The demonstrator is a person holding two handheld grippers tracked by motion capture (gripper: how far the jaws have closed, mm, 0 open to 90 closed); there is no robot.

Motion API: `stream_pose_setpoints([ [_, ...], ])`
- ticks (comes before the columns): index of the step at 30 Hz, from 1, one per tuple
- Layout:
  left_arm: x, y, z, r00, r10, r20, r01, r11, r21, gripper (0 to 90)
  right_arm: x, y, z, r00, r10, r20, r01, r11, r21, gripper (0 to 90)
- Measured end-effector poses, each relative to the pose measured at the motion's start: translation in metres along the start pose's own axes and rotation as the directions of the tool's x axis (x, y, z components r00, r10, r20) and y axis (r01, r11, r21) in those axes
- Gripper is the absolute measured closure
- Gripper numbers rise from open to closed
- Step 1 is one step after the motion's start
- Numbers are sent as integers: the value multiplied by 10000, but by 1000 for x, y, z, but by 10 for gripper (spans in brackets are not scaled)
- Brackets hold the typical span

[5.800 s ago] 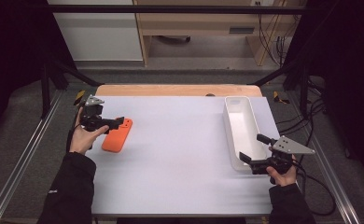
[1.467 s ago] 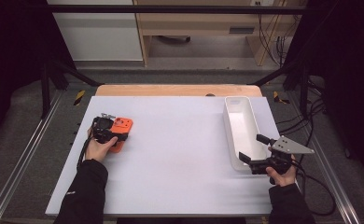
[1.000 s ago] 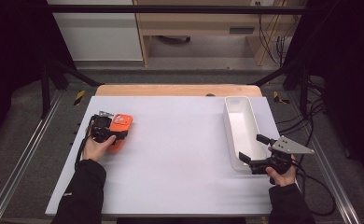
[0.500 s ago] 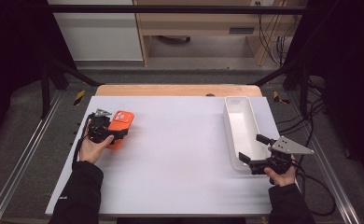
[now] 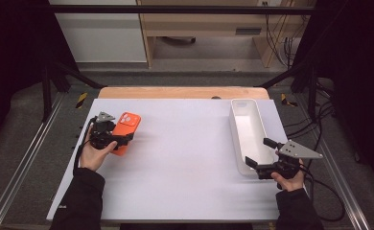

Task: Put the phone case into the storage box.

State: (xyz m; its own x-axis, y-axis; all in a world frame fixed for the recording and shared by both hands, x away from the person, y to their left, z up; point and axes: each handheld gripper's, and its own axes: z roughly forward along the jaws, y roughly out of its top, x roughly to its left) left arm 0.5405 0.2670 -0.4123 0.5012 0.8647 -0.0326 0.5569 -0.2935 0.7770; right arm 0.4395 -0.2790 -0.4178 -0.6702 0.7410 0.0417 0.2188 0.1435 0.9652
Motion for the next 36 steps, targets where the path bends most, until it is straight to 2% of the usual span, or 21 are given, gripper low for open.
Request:
stream_pose_setpoints([
  [7,-7,-1,-8,9997,104,224,-99,9996,-258,135,0,0,0,10000,-5,-10,5,10000,29,3],
  [20,-30,2,-20,9951,808,577,-773,9952,-600,135,2,0,2,9998,-207,71,206,9998,76,3],
  [28,-44,2,-22,9893,1114,941,-1051,9921,-689,135,4,0,3,9994,-330,123,328,9994,95,3],
  [36,-59,1,-25,9796,1618,1191,-1530,9850,-800,135,5,2,4,9990,-430,91,429,9990,86,4],
])
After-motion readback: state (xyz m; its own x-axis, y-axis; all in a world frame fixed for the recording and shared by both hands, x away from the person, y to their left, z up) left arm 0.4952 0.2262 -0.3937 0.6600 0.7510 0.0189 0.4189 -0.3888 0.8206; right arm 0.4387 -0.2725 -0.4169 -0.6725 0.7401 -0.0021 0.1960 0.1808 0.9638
